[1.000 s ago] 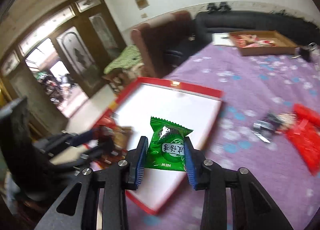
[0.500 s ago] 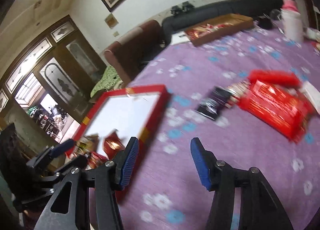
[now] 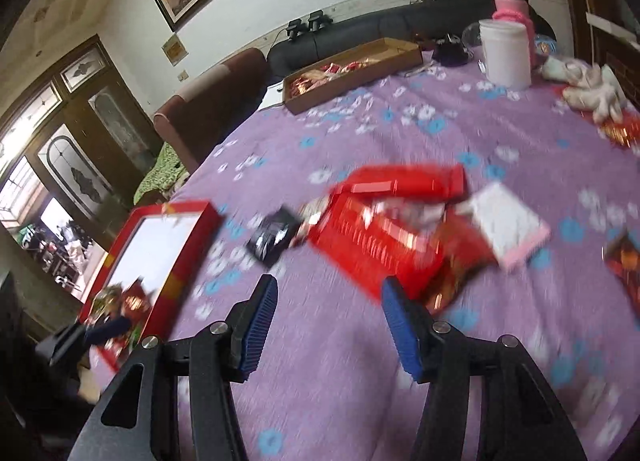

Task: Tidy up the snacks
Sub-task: 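Move both grippers back over the table toward remaining snacks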

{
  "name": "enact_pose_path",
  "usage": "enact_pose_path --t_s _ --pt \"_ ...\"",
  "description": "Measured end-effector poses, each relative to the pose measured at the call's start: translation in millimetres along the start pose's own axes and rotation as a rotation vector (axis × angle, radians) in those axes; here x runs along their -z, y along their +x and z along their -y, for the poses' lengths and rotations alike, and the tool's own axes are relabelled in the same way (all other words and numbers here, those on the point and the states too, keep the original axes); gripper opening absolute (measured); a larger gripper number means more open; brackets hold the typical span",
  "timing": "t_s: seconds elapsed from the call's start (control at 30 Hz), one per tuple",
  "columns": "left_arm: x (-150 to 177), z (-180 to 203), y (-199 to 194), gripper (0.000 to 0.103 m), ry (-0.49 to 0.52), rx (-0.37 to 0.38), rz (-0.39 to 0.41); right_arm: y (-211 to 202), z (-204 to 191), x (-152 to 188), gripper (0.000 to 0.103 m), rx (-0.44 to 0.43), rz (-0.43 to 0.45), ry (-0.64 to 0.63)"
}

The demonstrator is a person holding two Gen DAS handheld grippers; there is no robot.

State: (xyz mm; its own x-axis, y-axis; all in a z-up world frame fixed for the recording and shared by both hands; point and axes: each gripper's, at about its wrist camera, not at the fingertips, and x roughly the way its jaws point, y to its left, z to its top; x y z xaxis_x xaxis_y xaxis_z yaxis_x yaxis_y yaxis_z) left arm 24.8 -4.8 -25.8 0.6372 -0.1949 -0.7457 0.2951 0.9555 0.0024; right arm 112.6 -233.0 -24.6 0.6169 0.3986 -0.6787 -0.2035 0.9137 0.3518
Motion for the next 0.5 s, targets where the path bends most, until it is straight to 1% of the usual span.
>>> enact_pose_path --t_s 0.07,0.13,0.17,0.2,0.23,0.27,0.3,0.33,0.37,0.4,0.43,0.47,0.5 --pt "-0.8 -3.7 0.6 0.075 -0.011 0.001 -0.006 13.4 -0.5 -13.1 0.058 -0.004 0.006 -0.005" --pt "-2.1 -9.8 0.1 0.075 -0.030 -0.001 -0.013 31.3 2.5 -21.4 0.059 0.059 0.031 -0.012" --pt "-3.1 -12.9 0.1 0.075 -0.039 0.000 -0.014 41.2 3.9 -22.2 0.060 0.060 0.002 -0.017" --pt "-4.2 -16.7 -0.5 0.075 -0.053 0.000 -0.013 54.0 6.0 -21.1 0.061 0.038 -0.062 -0.013" --pt "-5.0 -19.6 -1.3 0.075 -0.065 0.000 -0.012 66.2 9.6 -15.8 0.060 -0.036 -0.160 0.025" --pt "-6.0 -22.6 -1.9 0.075 -0.077 0.002 -0.009 66.0 11.7 -10.3 0.060 -0.136 -0.198 0.062" --pt "-7.2 -25.7 -2.7 0.075 -0.090 0.008 -0.007 59.9 9.7 -4.8 0.060 -0.279 -0.248 0.079" --pt "-8.6 -28.0 -3.0 0.075 -0.099 0.013 -0.007 51.5 7.2 1.7 0.057 -0.419 -0.309 0.096" --pt "-10.2 -28.9 -2.5 0.075 -0.104 0.016 -0.008 35.7 6.4 6.5 0.056 -0.482 -0.297 0.086" --pt "-12.7 -28.3 -0.3 0.075 -0.103 0.018 -0.011 15.0 9.4 9.1 0.057 -0.453 -0.235 0.051" --pt "-14.6 -27.0 1.4 0.075 -0.101 0.018 -0.013 -0.1 15.7 9.7 0.058 -0.379 -0.178 0.034" --pt "-17.1 -24.6 3.9 0.075 -0.097 0.015 -0.018 -17.0 27.4 9.8 0.059 -0.239 -0.107 0.024" --pt "-19.8 -19.9 7.4 0.075 -0.089 0.010 -0.029 -28.0 37.1 9.7 0.060 -0.110 -0.066 0.015"
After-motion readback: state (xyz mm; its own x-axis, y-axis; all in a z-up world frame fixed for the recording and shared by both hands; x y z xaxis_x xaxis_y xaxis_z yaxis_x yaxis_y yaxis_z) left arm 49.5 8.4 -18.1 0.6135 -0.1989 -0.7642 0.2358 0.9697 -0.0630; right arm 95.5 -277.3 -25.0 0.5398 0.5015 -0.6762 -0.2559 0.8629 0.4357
